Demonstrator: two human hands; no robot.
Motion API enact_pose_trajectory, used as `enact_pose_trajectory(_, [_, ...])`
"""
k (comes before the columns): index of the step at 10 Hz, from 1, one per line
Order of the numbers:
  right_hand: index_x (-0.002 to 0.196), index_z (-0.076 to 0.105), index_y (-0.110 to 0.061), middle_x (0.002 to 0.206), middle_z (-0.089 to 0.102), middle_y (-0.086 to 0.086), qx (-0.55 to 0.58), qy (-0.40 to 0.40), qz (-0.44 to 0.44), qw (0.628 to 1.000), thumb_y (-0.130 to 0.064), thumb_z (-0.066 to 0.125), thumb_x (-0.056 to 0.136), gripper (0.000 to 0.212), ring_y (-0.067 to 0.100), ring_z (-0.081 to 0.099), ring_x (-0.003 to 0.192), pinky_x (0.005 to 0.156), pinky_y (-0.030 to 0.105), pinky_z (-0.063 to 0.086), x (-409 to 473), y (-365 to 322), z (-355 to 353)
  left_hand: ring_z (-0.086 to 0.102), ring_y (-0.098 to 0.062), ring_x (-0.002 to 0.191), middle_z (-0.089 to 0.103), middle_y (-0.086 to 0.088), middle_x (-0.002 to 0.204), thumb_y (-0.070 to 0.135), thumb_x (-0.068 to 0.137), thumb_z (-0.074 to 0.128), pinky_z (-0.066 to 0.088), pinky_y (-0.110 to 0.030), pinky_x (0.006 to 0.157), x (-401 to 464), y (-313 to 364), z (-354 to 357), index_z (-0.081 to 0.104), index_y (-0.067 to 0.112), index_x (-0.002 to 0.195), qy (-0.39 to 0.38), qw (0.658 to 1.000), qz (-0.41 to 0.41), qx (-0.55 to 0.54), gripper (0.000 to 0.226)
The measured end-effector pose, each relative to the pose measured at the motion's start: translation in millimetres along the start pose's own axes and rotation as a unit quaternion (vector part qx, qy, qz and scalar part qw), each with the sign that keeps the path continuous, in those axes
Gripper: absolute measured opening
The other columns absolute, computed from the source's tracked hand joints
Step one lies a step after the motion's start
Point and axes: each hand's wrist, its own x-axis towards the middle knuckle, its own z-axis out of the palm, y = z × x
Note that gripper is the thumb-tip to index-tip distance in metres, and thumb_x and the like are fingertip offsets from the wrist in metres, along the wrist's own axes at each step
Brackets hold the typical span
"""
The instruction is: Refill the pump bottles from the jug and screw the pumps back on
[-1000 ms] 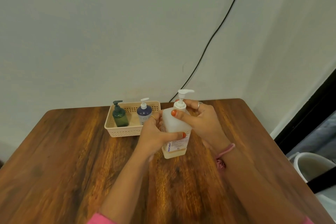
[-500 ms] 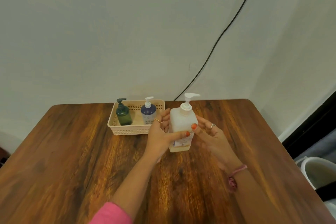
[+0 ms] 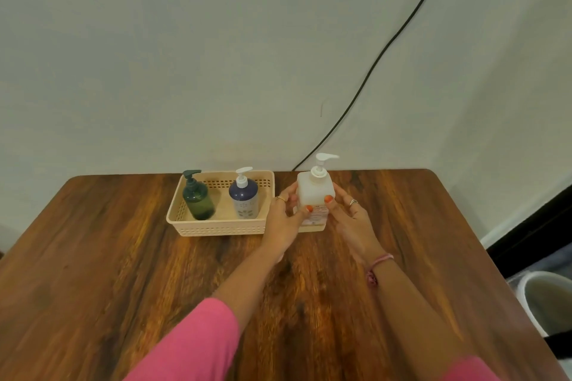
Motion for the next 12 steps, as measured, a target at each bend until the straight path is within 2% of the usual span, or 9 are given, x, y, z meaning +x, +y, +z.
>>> enact_pose_trajectory(2, [0.135, 0.047, -0.029, 0.127, 0.06, -0.004, -0.002, 0.013, 0.013, 1.0, -0.029, 0.061, 0.09, 0.048, 0.011, 0.061, 0.112, 0.093, 0.033, 0.052, 42, 25, -3, 0.049, -0.016, 0.128, 0.048, -0.002, 0.141, 0.009, 0.097, 0.054, 0.044, -0.038, 0.107, 43, -18, 8, 0.031, 0.027, 0.15, -0.019, 0.998, -0.047, 0.049, 0.061])
enact_pose_trajectory(3, [0.136, 0.046, -0.029, 0.126, 0.058, -0.008, -0.02, 0.022, 0.021, 0.999, -0.03, 0.059, 0.091, 0.047, 0.012, 0.059, 0.114, 0.097, 0.035, 0.05, 56, 39, -5, 0.05, -0.011, 0.123, 0.048, 0.008, 0.136, 0.006, 0.099, 0.047, 0.045, -0.026, 0.1, 55, -28, 11, 0.031, 0.026, 0.15, -0.038, 0.994, -0.058, 0.08, 0.057])
enact_pose_trajectory(4, [0.138, 0.044, -0.027, 0.128, 0.059, -0.004, -0.013, 0.026, 0.039, 0.999, -0.028, 0.058, 0.092, 0.048, 0.013, 0.06, 0.112, 0.097, 0.037, 0.05, 64, 51, -7, 0.045, -0.012, 0.131, 0.044, 0.006, 0.144, 0.011, 0.1, 0.045, 0.041, -0.025, 0.103, 66, -40, 13, 0.028, 0.03, 0.151, -0.045, 0.99, -0.073, 0.112, 0.057])
enact_pose_trajectory(5, [0.137, 0.043, -0.028, 0.129, 0.058, -0.004, -0.019, 0.026, 0.049, 0.998, -0.027, 0.058, 0.092, 0.047, 0.015, 0.059, 0.114, 0.099, 0.04, 0.049, 70, 60, -11, 0.042, -0.005, 0.124, 0.043, 0.01, 0.136, 0.004, 0.1, 0.04, 0.038, -0.012, 0.095, 69, -46, 15, 0.026, 0.026, 0.151, -0.06, 0.985, -0.072, 0.145, 0.058])
enact_pose_trajectory(6, [0.137, 0.043, -0.029, 0.129, 0.058, -0.004, -0.025, 0.024, 0.057, 0.998, -0.029, 0.058, 0.092, 0.048, 0.015, 0.058, 0.115, 0.1, 0.041, 0.048, 74, 66, -12, 0.042, -0.016, 0.135, 0.04, 0.0, 0.147, 0.007, 0.1, 0.041, 0.038, -0.032, 0.112, 71, -52, 17, 0.018, 0.035, 0.152, -0.058, 0.98, -0.065, 0.177, 0.064])
enact_pose_trajectory(7, [0.136, 0.044, -0.033, 0.13, 0.057, -0.005, -0.023, 0.033, 0.06, 0.997, -0.031, 0.058, 0.092, 0.046, 0.015, 0.058, 0.116, 0.1, 0.042, 0.048, 78, 70, -13, 0.038, -0.022, 0.139, 0.035, -0.006, 0.152, 0.008, 0.101, 0.041, 0.035, -0.035, 0.113, 72, -55, 18, 0.015, 0.032, 0.153, -0.061, 0.979, -0.072, 0.183, 0.063])
enact_pose_trajectory(8, [0.135, 0.044, -0.033, 0.128, 0.058, -0.005, -0.019, 0.036, 0.062, 0.997, -0.03, 0.058, 0.092, 0.045, 0.014, 0.058, 0.115, 0.1, 0.041, 0.048, 80, 70, -12, 0.041, -0.023, 0.137, 0.039, -0.009, 0.148, 0.003, 0.1, 0.041, 0.036, -0.025, 0.105, 72, -54, 18, 0.015, 0.025, 0.154, -0.056, 0.978, -0.056, 0.192, 0.063])
enact_pose_trajectory(10, [0.141, 0.039, -0.03, 0.128, 0.055, -0.01, -0.041, 0.049, 0.058, 0.996, -0.029, 0.061, 0.09, 0.055, 0.013, 0.055, 0.118, 0.101, 0.04, 0.047, 73, 68, -8, 0.037, -0.019, 0.139, 0.033, -0.005, 0.154, 0.006, 0.101, 0.04, 0.031, -0.019, 0.103, 62, -45, 19, 0.008, 0.018, 0.155, -0.066, 0.976, -0.051, 0.203, 0.064])
enact_pose_trajectory(12, [0.142, 0.037, -0.022, 0.138, 0.05, 0.0, -0.204, 0.1, 0.011, 0.974, -0.036, 0.058, 0.092, 0.056, 0.015, 0.048, 0.125, 0.102, 0.029, 0.042, 51, 61, 7, 0.028, -0.021, 0.145, 0.022, -0.006, 0.16, 0.009, 0.1, 0.042, 0.027, -0.034, 0.118, 38, -42, 6, 0.015, 0.018, 0.154, -0.017, 0.967, -0.046, 0.25, 0.061])
